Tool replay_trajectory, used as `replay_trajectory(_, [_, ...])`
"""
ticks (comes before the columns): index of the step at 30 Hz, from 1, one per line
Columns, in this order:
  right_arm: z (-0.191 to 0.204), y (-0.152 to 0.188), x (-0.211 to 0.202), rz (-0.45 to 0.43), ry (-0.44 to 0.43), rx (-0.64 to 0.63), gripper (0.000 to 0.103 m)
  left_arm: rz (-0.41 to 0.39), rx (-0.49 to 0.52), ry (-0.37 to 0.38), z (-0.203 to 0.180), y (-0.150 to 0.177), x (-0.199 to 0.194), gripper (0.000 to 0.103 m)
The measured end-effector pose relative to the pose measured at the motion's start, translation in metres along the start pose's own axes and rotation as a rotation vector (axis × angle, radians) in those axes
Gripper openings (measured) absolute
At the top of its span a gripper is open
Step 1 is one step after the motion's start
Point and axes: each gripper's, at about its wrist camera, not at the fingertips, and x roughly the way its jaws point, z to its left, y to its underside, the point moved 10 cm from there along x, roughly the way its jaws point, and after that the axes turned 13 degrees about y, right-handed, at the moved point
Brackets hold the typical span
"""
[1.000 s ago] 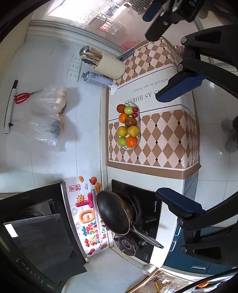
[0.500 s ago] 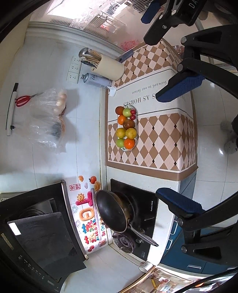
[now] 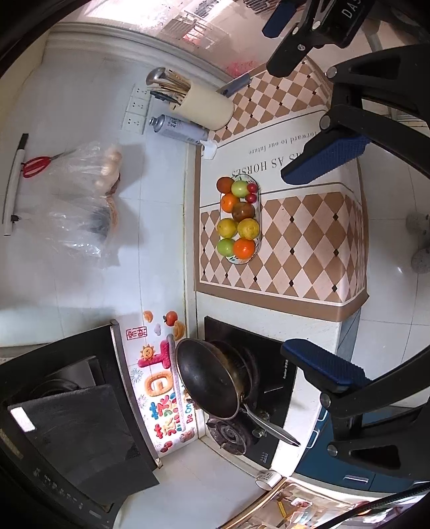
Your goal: Organize fruits
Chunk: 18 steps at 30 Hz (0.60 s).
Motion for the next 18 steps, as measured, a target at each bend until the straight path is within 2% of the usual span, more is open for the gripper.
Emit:
replay_trajectory(9, [0.004, -0.018, 0.048, 0.032, 0.031, -0.019, 0.098, 0.043, -0.02, -0.025, 0.011, -0.012, 0.042, 0.096])
replay_trajectory(18, [0.007, -0.022, 0.094, 0.083, 0.054, -0.033, 0.098, 0.071, -0.03, -0.046, 0.021, -0.019, 0.076, 0.096])
